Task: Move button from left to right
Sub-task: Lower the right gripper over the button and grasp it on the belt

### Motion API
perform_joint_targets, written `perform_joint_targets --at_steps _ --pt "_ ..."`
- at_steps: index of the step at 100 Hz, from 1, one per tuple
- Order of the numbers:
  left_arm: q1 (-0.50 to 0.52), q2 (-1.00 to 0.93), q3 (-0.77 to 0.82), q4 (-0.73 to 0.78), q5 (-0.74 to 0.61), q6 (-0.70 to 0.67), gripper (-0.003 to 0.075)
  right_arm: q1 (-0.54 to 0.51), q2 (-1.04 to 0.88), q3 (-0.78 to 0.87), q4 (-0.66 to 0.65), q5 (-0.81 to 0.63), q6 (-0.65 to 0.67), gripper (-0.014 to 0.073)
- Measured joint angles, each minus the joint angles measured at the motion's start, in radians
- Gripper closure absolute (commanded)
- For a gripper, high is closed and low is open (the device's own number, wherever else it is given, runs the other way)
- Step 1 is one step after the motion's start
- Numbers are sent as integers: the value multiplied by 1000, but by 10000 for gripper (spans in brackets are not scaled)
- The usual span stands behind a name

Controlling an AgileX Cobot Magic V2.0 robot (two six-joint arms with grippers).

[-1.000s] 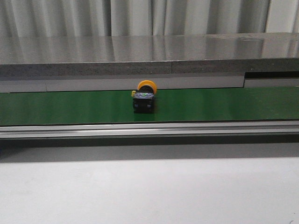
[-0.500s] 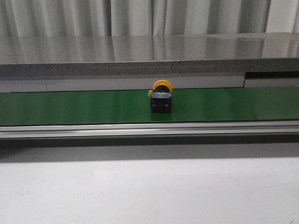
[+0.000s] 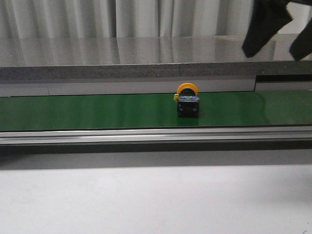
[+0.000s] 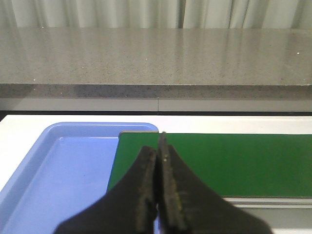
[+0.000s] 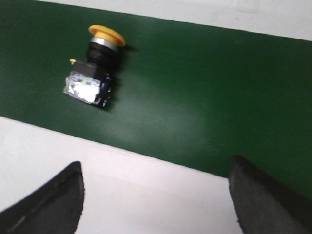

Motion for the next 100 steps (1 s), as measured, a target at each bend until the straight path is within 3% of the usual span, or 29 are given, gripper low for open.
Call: perform_joint_targets --at_steps 39,80,90,100 --pt "0 0 0 0 0 0 740 75 269 -168 0 -4 0 -8" --pt "0 0 0 0 0 0 740 78 393 -190 -43 -48 0 -6" --pt "0 0 0 0 0 0 740 78 424 -190 -71 -55 0 43" --pt "0 0 0 0 0 0 740 78 435 -199 -89 -59 0 146"
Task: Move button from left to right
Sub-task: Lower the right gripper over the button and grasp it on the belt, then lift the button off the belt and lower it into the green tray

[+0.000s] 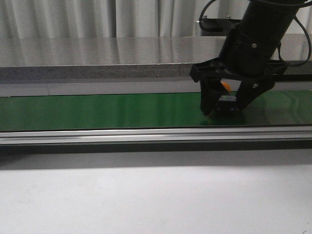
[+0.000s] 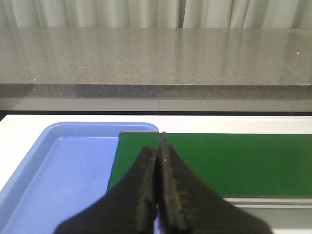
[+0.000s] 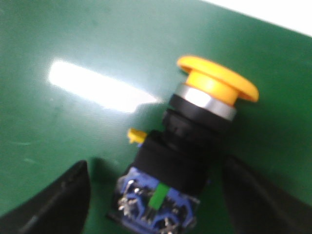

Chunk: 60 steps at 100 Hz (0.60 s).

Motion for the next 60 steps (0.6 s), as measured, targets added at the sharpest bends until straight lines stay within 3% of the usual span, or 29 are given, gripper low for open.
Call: perform_joint_targets --at_steps 27,60 --pt "0 0 0 0 0 0 740 -2 8 -4 -16 -10 0 499" --pt "0 0 0 0 0 0 740 -30 -10 -60 -3 96 0 515"
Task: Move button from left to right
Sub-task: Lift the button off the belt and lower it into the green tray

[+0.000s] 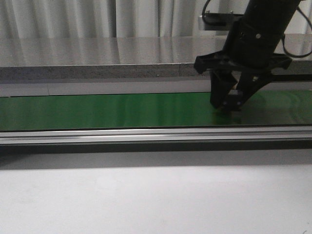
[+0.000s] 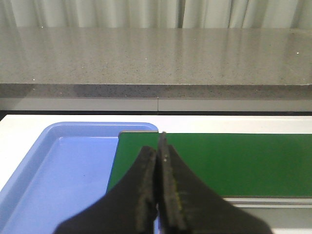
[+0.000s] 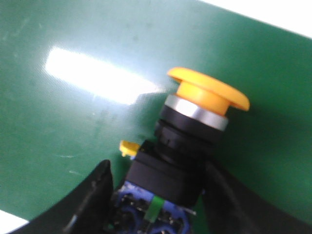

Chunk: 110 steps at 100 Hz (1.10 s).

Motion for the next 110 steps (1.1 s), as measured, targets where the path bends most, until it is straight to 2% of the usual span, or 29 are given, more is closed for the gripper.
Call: perform_joint_targets --at_steps 18,55,88,110 --pt "0 0 0 0 0 0 740 -91 -69 -42 -2 47 -22 515" --pt "0 0 0 0 0 0 740 -372 -117 -69 -2 138 -156 515" --pt "0 0 0 0 0 0 740 -638 -117 -69 -2 122 -232 515" --pt "0 0 0 0 0 0 740 -725 -70 -69 2 66 -262 515"
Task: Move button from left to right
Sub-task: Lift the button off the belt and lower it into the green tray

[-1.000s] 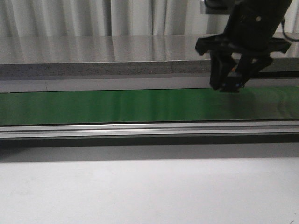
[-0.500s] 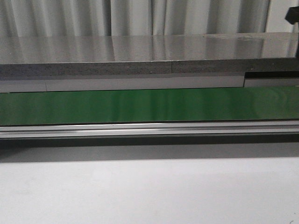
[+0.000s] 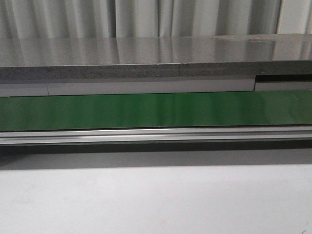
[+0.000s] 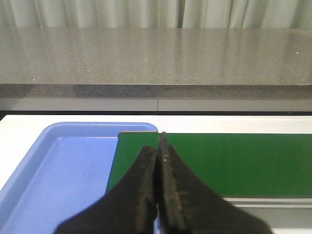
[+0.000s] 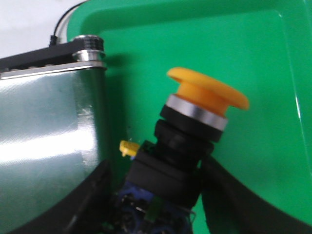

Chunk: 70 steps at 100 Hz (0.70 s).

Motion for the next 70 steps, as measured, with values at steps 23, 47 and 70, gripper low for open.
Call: perform_joint_targets --at_steps 23,47,70 --pt "0 0 0 0 0 0 740 -8 111 0 25 -37 -114 515" --pt "0 0 0 0 0 0 740 -9 182 0 42 -60 -221 515" --pt "0 0 0 0 0 0 740 -9 200 0 -17 -84 -234 515"
